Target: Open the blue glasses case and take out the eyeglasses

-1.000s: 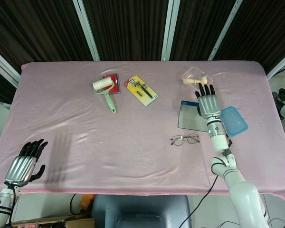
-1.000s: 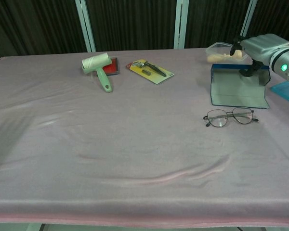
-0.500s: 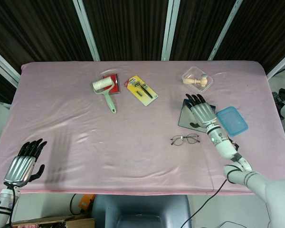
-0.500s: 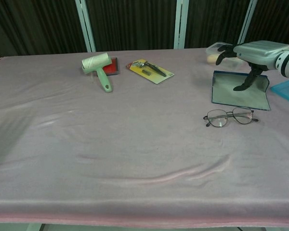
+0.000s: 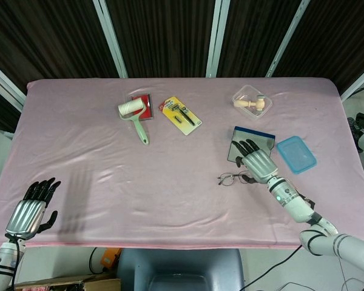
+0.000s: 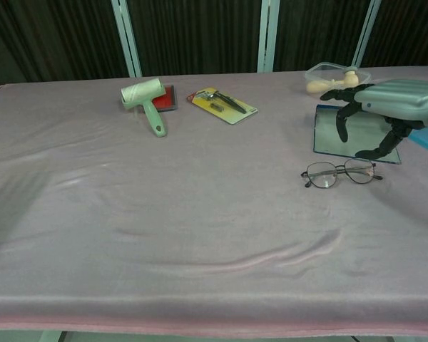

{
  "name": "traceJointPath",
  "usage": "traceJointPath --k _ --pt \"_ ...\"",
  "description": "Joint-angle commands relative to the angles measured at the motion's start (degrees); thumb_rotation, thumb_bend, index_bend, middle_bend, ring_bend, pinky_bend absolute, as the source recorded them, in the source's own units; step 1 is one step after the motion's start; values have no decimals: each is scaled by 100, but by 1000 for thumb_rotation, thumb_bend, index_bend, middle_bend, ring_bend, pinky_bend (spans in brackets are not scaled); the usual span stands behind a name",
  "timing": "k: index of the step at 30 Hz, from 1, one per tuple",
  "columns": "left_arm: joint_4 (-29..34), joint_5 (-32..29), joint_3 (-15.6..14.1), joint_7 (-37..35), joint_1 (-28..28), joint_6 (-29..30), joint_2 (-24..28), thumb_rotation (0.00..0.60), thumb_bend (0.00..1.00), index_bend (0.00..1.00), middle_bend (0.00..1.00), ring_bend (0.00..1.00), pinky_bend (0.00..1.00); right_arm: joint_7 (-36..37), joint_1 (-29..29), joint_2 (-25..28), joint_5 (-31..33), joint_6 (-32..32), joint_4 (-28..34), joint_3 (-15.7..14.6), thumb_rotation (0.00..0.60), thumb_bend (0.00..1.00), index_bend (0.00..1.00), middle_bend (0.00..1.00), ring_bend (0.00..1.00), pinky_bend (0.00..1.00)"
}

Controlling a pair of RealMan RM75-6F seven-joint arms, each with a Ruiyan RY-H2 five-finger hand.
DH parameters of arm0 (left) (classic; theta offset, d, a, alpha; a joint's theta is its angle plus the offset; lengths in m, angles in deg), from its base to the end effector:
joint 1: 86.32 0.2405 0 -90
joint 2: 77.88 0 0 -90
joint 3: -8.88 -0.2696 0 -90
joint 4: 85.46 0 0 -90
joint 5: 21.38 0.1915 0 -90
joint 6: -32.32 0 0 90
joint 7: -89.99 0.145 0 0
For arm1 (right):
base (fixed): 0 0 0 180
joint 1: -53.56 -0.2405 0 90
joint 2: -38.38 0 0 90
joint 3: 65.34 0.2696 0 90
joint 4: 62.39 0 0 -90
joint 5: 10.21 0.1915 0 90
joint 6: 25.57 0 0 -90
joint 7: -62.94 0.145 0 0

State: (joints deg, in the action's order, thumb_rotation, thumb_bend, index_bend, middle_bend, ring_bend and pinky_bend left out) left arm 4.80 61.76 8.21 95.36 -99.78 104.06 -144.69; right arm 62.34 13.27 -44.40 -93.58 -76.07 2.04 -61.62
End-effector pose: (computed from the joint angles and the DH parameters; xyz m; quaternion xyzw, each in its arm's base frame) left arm -0.3149 0.2131 0.1334 -0.6813 -0.4039 -0.3081 0.5271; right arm -0.2465 -0.3757 0.0505 0.7953 -0.2924 0.2905 0.4445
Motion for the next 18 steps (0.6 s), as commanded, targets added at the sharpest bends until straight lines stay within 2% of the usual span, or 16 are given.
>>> traceJointPath --k 1,12,18 --pt "5 11 -6 1 2 3 4 600 423 0 0 0 32 72 -23 -214 21 95 -259 -44 600 446 612 7 0 0" --pt "0 17 -5 -31 -4 -6 19 600 423 0 0 0 32 154 -77 -564 -64 198 -742 -149 600 503 635 11 0 0" --pt "1 29 -5 -56 2 9 28 600 423 0 0 0 32 186 -91 -650 -90 216 -846 -175 600 503 640 14 0 0"
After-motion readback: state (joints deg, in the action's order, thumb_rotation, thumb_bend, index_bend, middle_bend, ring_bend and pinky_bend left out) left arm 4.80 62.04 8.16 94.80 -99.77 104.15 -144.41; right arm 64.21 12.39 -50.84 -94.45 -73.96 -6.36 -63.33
